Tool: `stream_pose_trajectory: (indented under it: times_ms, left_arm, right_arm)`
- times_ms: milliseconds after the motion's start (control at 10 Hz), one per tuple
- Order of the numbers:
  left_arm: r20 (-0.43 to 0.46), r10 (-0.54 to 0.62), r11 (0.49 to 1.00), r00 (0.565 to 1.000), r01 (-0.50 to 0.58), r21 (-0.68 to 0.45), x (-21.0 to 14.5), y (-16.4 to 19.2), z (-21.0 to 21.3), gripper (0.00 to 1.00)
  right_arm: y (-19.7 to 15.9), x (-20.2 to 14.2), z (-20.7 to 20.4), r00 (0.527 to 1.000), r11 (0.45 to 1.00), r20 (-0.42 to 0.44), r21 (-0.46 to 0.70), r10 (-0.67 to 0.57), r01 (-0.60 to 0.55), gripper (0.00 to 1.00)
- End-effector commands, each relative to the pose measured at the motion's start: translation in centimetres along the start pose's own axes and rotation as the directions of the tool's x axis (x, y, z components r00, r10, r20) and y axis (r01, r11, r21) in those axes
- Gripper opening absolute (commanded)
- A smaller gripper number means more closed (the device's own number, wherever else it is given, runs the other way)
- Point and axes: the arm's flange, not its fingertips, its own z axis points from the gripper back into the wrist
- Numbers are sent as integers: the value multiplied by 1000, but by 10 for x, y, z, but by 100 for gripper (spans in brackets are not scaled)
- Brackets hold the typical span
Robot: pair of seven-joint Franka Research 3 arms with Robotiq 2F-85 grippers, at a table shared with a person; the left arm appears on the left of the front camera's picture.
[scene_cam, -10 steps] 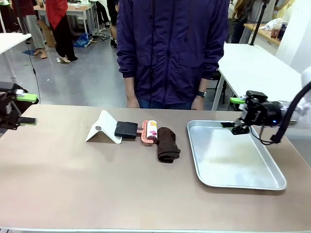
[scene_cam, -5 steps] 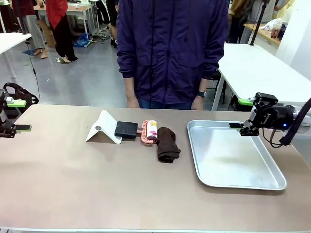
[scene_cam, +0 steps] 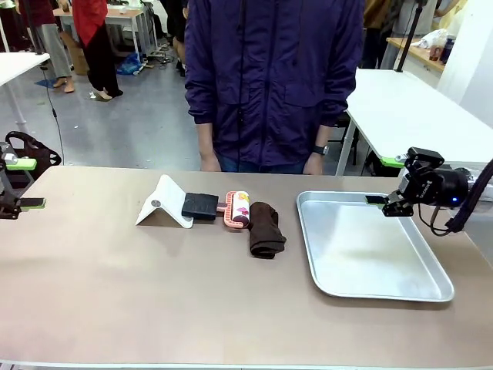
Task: Clean the surface of the table.
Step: Return the Lint Roller and towel to their original positions.
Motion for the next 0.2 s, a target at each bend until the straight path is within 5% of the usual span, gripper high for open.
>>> stream_pose_trajectory:
  times_ms: [0, 100]
  left_arm:
    - [2, -14, 1000, 1000, 14, -13, -5, -2, -2, 100]
    - [2, -14, 1000, 1000, 14, -13, -5, -2, -2, 100]
  right_arm:
    - [2, -2, 2, 1000, 1000, -9, 6, 0, 0, 100]
    - [2, -2, 2, 1000, 1000, -9, 6, 0, 0, 100]
